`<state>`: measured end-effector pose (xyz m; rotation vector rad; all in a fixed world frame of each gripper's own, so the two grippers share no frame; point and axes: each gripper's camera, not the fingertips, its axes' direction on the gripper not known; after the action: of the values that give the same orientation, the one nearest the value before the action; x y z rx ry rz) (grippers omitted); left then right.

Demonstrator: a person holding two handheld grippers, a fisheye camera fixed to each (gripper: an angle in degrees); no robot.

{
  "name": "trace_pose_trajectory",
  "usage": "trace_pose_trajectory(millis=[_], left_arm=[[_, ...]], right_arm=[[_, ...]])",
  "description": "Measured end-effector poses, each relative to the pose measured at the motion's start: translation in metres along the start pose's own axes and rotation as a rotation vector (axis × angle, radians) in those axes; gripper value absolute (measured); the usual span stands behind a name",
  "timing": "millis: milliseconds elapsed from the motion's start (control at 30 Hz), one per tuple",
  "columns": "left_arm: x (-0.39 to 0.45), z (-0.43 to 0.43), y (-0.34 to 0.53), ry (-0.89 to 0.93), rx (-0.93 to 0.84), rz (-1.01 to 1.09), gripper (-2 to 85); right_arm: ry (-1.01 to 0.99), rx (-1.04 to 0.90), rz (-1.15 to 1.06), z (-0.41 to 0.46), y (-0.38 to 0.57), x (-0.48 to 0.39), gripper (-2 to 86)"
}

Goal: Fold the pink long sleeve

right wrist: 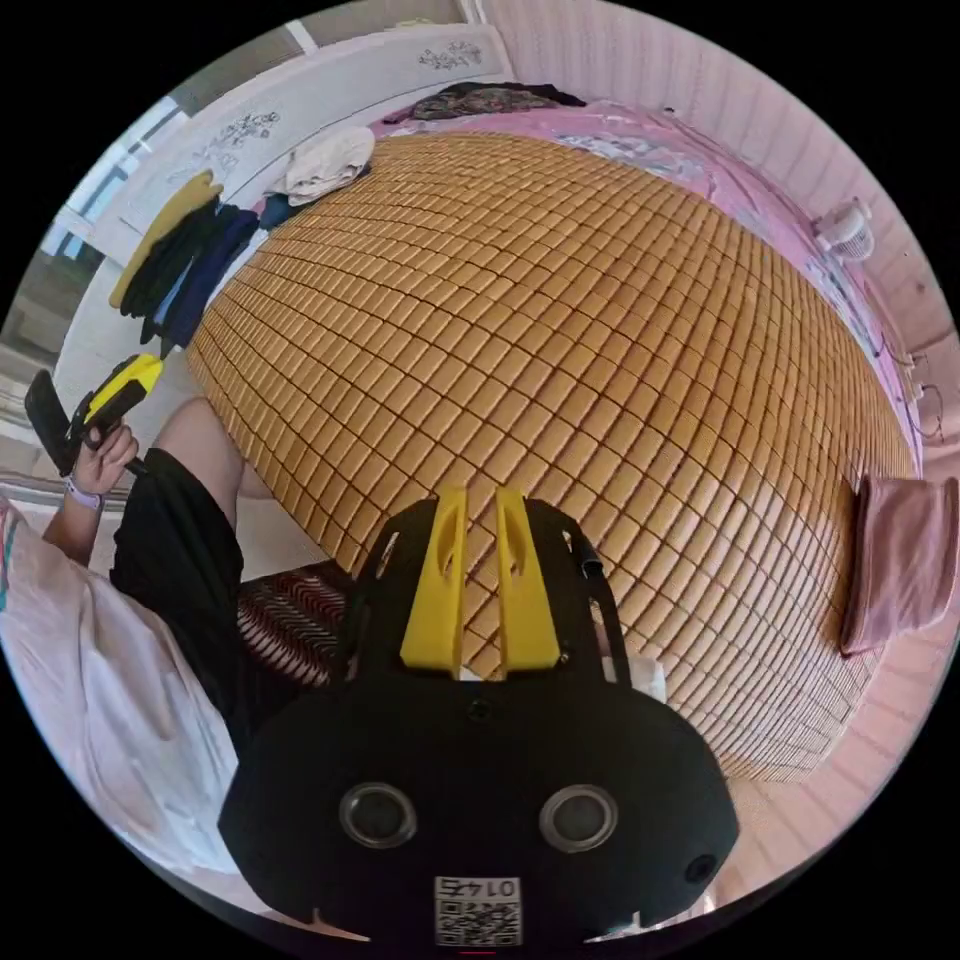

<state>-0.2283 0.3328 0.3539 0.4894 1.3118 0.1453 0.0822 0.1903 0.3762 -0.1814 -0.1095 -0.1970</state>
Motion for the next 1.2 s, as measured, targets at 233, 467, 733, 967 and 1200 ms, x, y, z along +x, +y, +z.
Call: trace_pose_trajectory(millis=[233, 467, 733, 967, 1200], left_arm=[[0.050, 0.148, -0.057, 0.221, -0.156, 0.125, 7.4], [0.106, 0.281, -0.133, 0.189, -0.219, 0.273, 9.3], [0.132, 0.491, -0.236, 0.314, -0.341, 0.145, 10.7], [0.159, 0.653, -0.286, 0.156, -0.444, 0.170, 13.4], [0.176, 0.765, -0.318, 0.053, -0.645, 0.145, 7.6]], right_arm=[[0.105, 0.242, 0.399, -0.051, 0.166, 0.083, 7.3], [0.122, 0.380, 0.504, -0.040, 0.220, 0.154, 9.8], [0.125, 0.515, 0.730, -0.001, 0.222, 0.266, 13.6], [-0.020, 0.540, 0.817, 0.057, 0.215, 0.350, 13.7], [-0.177, 0.615, 0.744, 0.087, 0.246, 0.393, 4.9]])
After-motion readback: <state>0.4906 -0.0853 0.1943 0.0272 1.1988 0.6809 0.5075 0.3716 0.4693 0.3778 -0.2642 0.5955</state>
